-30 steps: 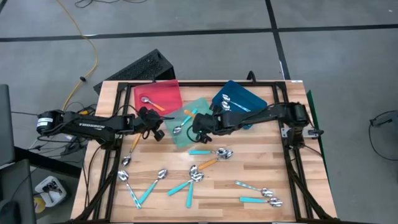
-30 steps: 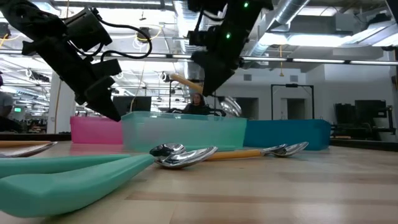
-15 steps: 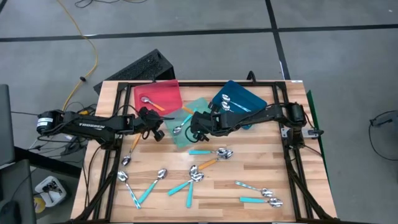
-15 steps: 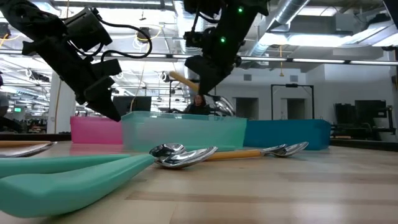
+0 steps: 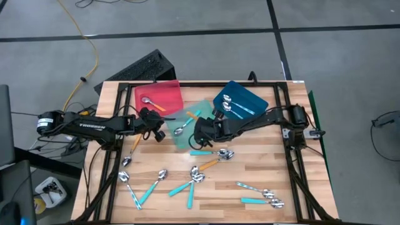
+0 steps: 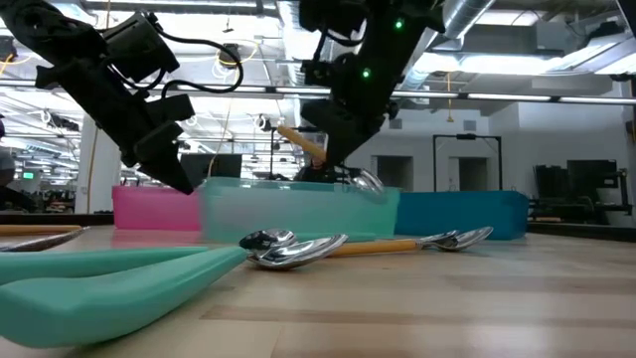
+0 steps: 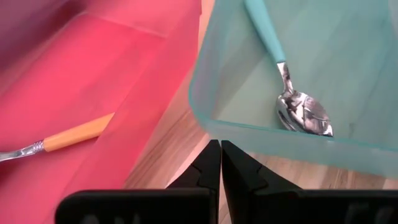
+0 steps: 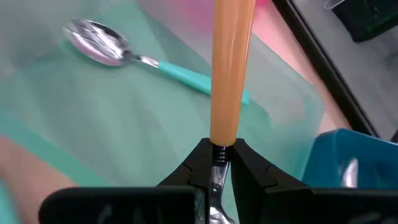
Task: Sort silverware by color (type)
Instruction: Put the bottom orange spoon into the red bin
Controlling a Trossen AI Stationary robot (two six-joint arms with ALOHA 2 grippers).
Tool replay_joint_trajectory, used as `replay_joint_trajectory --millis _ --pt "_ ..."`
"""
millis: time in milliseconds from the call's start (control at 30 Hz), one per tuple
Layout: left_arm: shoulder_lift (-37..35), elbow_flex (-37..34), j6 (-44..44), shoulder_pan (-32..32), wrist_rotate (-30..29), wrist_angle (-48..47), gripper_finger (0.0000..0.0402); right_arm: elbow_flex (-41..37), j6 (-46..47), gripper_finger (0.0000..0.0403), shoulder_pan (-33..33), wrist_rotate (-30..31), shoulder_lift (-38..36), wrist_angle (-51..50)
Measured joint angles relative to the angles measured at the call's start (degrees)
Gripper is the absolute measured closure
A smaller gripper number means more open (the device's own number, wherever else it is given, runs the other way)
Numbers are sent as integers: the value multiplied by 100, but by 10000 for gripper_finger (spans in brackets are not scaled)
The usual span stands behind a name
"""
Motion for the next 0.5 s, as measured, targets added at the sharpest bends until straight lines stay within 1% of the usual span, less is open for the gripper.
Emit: replay_joint_trajectory --millis 300,400,500 --pt "-2 2 -15 0 0 376 401 4 263 342 245 -1 0 -12" --pt "-23 34 105 0 -70 316 401 12 261 342 285 165 -3 27" --pt "-195 239 137 0 -201 131 401 70 201 342 298 282 -107 -38"
